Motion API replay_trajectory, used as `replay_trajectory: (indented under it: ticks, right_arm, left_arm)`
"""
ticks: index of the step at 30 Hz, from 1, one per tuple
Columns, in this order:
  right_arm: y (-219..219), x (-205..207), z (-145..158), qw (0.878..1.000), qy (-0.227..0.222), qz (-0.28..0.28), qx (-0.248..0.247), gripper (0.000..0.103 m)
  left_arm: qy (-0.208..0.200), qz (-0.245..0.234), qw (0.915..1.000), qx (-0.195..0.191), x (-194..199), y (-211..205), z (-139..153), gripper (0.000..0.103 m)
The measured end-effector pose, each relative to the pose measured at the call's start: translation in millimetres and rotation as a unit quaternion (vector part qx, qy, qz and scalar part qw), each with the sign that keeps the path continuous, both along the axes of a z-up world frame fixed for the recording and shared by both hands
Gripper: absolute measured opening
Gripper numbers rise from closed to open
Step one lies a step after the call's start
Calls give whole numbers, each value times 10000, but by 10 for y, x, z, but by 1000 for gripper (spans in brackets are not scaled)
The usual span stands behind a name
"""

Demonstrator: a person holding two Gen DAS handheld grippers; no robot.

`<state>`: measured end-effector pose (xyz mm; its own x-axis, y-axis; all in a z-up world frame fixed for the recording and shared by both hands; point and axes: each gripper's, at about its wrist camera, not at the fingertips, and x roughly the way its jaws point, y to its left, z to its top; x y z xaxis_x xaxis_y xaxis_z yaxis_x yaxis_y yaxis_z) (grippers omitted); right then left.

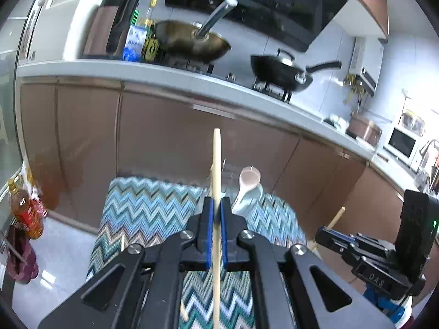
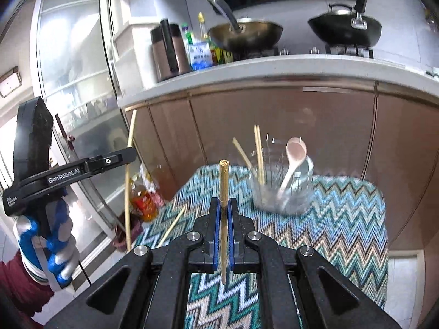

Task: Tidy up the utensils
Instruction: 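Lift both chopsticks and carry them above the utensil holder, then lower both chopsticks into the holder and open both tools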

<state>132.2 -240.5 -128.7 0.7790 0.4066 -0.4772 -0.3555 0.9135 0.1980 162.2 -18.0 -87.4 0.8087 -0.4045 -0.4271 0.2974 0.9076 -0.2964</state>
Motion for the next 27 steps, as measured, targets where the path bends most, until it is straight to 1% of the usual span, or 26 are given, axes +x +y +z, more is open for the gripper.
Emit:
replay_trajectory:
  ticks: [7,10,13,17,19,24,27]
  right_arm:
    - [-172,337,403,9981,-571,-110,220,5]
    - [-221,552,506,9965,-773,-178,260,5]
    - [-267,814,555,9949,-925,-205,338,5]
    - [-273,1195,548,9943,-957,-201,416,5]
    - [-277,1390,498,9946,-934,-232,379,5]
    - [-272,1777,277,9963,-778,-281,251,5]
    - [-257,1913,133,9969,-704,-293,185,5]
  left_arm:
    - [-478,114,9984,-288,406,-235,308,4]
    - [-709,249,9964,-404,670,-368,390,5]
    - [-887,412,9941,-479,915,-496,395,4]
    - [-1034,597,9912,-570,1246,-665,285,5]
    - [-1083,720,9901,-538,1441,-763,172,5]
    - [-1066,983,9884,-452,1775,-872,-115,5]
    - [-981,1049,9888,-412,1926,-910,-281,5]
